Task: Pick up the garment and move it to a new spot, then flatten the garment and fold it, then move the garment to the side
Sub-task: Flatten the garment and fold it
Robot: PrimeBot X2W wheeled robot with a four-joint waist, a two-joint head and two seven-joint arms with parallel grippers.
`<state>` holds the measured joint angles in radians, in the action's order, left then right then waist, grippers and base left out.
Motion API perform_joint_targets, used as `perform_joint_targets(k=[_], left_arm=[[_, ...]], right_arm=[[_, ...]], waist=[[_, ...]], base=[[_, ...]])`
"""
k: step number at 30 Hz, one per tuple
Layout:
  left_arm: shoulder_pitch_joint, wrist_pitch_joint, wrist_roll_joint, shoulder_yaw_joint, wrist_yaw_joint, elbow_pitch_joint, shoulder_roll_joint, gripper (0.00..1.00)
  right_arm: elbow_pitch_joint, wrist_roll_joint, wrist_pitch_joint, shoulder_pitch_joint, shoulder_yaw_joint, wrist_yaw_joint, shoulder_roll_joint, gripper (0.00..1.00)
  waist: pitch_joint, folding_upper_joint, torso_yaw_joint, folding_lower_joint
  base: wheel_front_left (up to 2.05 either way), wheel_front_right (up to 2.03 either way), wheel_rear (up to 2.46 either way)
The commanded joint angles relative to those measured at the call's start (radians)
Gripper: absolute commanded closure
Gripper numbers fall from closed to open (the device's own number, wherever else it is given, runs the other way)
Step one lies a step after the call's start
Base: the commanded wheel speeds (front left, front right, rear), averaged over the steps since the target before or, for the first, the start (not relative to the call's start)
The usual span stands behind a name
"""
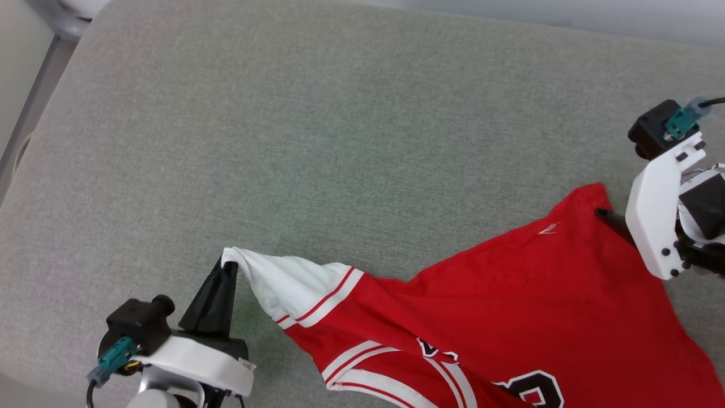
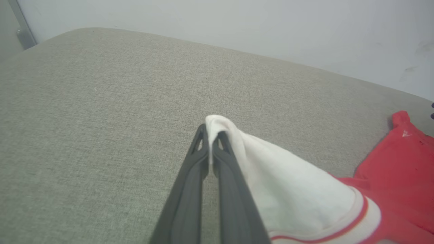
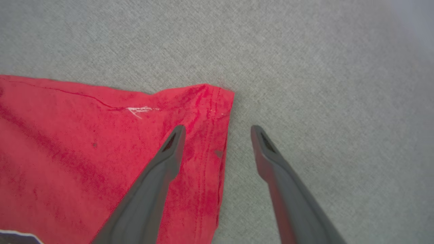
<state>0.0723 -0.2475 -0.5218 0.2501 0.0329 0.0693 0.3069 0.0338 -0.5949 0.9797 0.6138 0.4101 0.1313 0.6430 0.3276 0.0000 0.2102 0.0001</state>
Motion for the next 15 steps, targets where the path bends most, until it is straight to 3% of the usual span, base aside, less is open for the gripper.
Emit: perform_joint_targets(k=[1, 14, 15], left_arm=[[0.019, -0.006, 0.01, 0.001, 0.004, 0.004, -0.004, 1.0], [0.07, -0.016, 0.021, 0.015, 0.03, 0.045, -0.039, 1.0], [0.07, -0.016, 0.021, 0.014, 0.032, 0.047, -0.04, 1.0]], right_arm=[[0.031, 0.001, 0.006, 0.026, 0.025, -0.001, 0.006, 0.0], [0.274, -0.058, -0.066, 0.047, 0.301, -0.001, 0.038, 0.0], [0.28, -0.058, -0.086, 0.054, 0.312, -0.001, 0.041, 0.76]], waist=[[0.021, 0.0, 0.02, -0.0001], [0.062, 0.0, 0.055, -0.0001], [0.06, 0.0, 0.053, -0.0001]], base=[[0.0, 0.0, 0.0], [0.0, 0.0, 0.0], [0.0, 0.0, 0.0]])
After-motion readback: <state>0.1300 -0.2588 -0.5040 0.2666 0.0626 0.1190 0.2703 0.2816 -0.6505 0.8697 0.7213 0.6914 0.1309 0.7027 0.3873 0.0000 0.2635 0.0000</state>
